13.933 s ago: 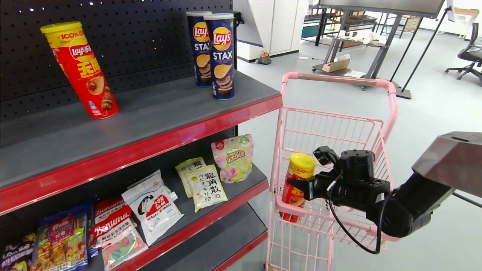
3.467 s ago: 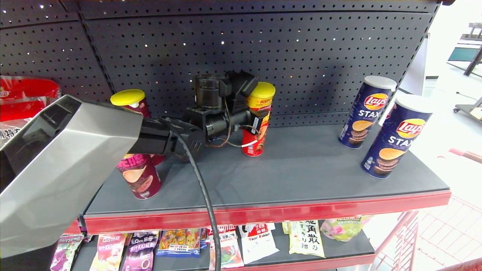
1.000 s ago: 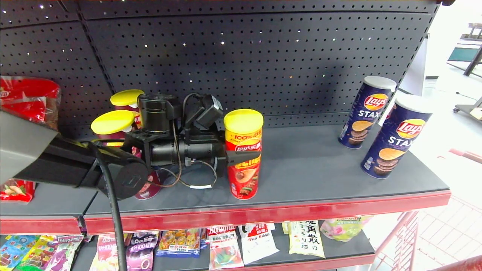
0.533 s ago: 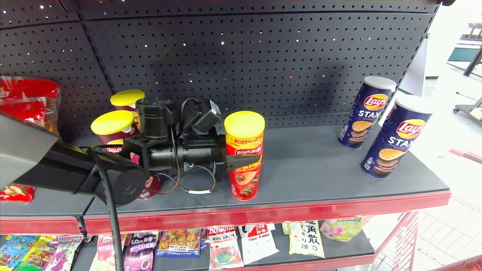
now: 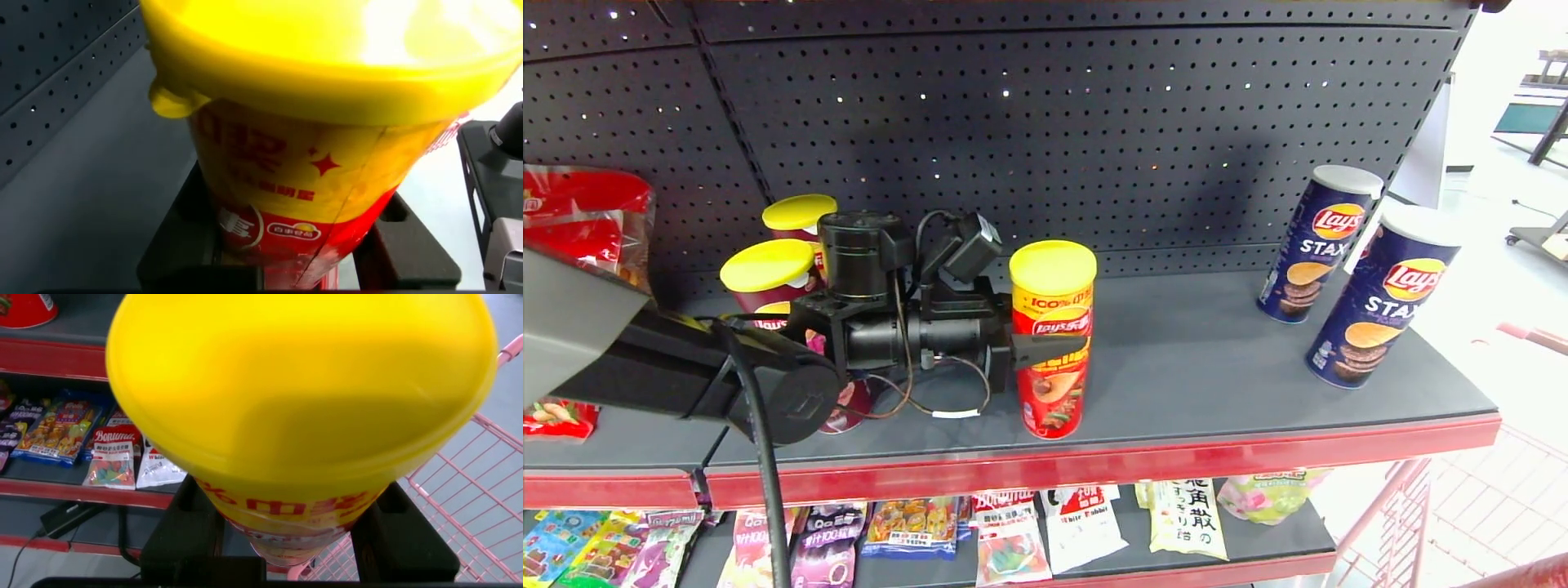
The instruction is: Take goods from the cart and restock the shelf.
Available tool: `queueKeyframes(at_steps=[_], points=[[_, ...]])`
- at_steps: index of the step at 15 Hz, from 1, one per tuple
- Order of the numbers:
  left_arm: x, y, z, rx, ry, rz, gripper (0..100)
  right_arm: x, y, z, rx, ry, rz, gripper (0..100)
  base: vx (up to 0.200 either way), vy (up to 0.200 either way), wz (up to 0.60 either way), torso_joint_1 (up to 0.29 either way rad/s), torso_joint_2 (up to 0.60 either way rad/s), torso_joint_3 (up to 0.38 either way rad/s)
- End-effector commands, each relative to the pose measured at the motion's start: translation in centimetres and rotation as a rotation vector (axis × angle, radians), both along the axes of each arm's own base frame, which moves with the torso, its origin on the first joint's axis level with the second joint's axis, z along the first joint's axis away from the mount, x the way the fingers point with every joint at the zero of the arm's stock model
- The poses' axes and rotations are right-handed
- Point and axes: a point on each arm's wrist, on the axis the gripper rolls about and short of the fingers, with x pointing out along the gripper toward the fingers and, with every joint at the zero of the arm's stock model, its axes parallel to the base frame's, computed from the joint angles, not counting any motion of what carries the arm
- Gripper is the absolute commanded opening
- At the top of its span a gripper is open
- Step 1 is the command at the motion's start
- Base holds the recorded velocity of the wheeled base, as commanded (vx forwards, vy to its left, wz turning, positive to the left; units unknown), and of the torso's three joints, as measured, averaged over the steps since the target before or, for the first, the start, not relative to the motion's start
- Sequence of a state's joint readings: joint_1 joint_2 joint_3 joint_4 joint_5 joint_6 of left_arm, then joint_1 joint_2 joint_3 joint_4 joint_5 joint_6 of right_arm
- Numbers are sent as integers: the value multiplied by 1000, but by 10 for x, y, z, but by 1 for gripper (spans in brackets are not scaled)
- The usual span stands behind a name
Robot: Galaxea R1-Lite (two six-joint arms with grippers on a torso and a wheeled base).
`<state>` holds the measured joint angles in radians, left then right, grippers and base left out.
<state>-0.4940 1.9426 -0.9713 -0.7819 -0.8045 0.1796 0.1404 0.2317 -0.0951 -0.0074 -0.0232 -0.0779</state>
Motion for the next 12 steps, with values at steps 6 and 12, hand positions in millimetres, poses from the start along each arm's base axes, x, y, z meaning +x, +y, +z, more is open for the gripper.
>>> queueKeyframes(at_steps=[6, 12], points=[[0, 0, 4, -20, 17, 2, 0, 0, 0, 1, 0, 0, 1, 0, 0, 0, 0, 0, 0, 0], [1, -1, -3, -20, 25, 1, 0, 0, 0, 1, 0, 0, 1, 0, 0, 0, 0, 0, 0, 0]])
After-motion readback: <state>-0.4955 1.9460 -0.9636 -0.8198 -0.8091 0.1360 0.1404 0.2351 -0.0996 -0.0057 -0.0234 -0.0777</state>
